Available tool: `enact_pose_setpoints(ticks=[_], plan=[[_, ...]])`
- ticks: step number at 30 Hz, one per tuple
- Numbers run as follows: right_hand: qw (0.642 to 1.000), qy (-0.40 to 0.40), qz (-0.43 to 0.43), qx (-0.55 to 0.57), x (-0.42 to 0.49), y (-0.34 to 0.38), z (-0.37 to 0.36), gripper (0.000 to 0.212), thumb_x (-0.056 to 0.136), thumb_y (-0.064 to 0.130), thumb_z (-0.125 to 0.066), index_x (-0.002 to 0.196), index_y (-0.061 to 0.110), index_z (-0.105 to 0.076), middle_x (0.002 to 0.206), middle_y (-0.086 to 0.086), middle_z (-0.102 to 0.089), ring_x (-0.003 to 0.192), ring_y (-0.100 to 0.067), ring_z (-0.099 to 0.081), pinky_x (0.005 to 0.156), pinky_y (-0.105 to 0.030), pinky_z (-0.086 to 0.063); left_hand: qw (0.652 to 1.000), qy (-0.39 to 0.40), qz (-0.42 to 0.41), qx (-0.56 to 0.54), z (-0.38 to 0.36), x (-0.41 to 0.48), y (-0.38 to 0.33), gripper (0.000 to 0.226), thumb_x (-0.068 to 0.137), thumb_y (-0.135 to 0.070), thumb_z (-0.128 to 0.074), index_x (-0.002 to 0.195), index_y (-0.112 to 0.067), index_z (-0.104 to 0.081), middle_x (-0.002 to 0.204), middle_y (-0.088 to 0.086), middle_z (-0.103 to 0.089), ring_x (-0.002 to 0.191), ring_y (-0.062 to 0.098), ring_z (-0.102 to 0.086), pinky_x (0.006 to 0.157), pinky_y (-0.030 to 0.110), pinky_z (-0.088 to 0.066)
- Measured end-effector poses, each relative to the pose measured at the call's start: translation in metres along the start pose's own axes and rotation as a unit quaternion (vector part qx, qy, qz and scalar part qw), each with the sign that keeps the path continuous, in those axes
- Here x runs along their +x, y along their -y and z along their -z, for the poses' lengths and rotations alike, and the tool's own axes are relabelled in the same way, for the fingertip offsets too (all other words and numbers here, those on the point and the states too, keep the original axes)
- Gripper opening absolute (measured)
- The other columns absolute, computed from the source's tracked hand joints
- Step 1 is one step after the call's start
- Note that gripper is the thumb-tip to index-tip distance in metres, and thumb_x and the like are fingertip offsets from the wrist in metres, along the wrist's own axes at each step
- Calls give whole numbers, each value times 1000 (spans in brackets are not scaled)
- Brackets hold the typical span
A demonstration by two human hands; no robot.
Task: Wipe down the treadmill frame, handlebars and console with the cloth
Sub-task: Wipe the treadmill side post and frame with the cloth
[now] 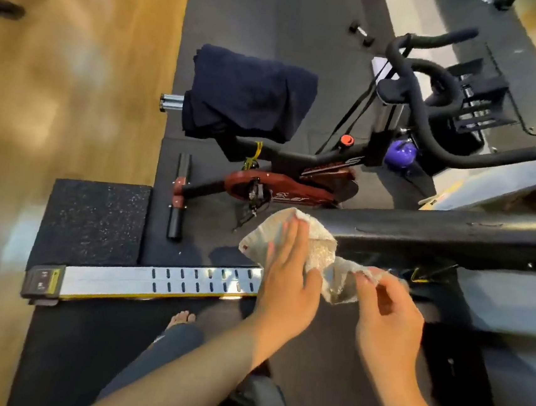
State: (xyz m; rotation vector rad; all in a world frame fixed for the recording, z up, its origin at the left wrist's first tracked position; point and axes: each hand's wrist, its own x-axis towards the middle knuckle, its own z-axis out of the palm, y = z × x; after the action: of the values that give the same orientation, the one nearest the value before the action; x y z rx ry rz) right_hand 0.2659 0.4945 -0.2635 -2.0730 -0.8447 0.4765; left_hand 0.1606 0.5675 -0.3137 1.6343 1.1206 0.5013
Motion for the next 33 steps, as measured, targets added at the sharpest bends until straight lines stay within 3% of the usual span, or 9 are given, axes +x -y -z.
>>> enact_pose_setpoints(ticks=[3, 8, 11, 13, 14, 16, 22, 27, 33], plan=[[999, -10, 45, -1, 15, 7, -3, 18, 90, 7, -63, 84, 24, -65, 88, 3, -62, 83, 3, -56, 69, -3, -39, 996, -1, 70, -51, 14, 24, -3, 77, 96, -5, -40, 158, -30, -2, 164, -15, 1, 149, 1, 7, 124, 36, -1], [997, -67, 28, -16, 22, 3, -6, 18, 88, 2, -64, 87, 20, -67, 99, -2, -57, 84, 11, -56, 67, -3, -42, 998, 53, 44, -14, 11, 2, 8, 93, 95, -10, -49, 153, -36, 19, 157, -25, 27, 149, 6, 17, 124, 41, -14], [998, -46, -27, -40, 15, -2, -5, 22, 91, 5, -61, 77, 22, -63, 89, 1, -61, 80, 5, -57, 66, -4, -41, 996, 71, 52, -1, 16, 12, 19, 95, 93, -11, -50, 153, -40, 18, 156, -29, 27, 152, 22, -7, 118, 48, -29], [996, -37, -78, -18, 13, 0, -8, 23, 94, 11, -57, 74, 21, -64, 74, 2, -64, 70, -3, -60, 67, -12, -46, 995, 66, 67, -30, 22, 31, 17, 90, 92, -7, -46, 155, -36, 12, 159, -24, 20, 152, 14, 5, 121, 46, -20], [994, -37, -103, 9, 14, 5, -11, 24, 95, 13, -56, 74, 20, -64, 70, 0, -65, 66, -6, -62, 69, -23, -51, 995, 64, 71, -37, 23, 39, 17, 89, 91, -7, -45, 156, -34, 11, 160, -21, 19, 150, 7, 16, 123, 44, -12], [991, -39, -126, 38, 18, 12, -20, 24, 96, 15, -55, 73, 20, -63, 69, 0, -66, 63, -12, -65, 67, -38, -54, 995, 73, 66, -20, 25, 40, 14, 93, 90, -9, -47, 154, -32, 18, 158, -19, 27, 144, 2, 29, 124, 42, -2], [995, -11, -102, 19, 17, 27, -43, 23, 96, 16, -55, 76, 24, -65, 79, 5, -67, 73, -14, -65, 67, -38, -57, 989, 143, 5, 39, 27, 11, 16, 104, 92, -10, -51, 140, -29, 39, 147, -17, 49, 139, 3, 40, 124, 39, 2], [995, -17, -97, 2, 17, 30, -41, 24, 95, 16, -55, 74, 23, -63, 76, 5, -67, 70, -10, -64, 67, -31, -52, 988, 136, 52, 51, 28, 40, 10, 105, 91, -9, -52, 142, -19, 39, 148, -6, 49, 136, 11, 45, 123, 40, 8], [993, -5, -117, 7, 14, 30, -43, 23, 94, 14, -57, 77, 25, -68, 80, 2, -70, 75, -13, -67, 74, -43, -57, 977, 198, 52, 56, 17, -1, 3, 110, 88, -6, -50, 128, -13, 52, 134, -4, 64, 128, 15, 55, 121, 43, 12]])
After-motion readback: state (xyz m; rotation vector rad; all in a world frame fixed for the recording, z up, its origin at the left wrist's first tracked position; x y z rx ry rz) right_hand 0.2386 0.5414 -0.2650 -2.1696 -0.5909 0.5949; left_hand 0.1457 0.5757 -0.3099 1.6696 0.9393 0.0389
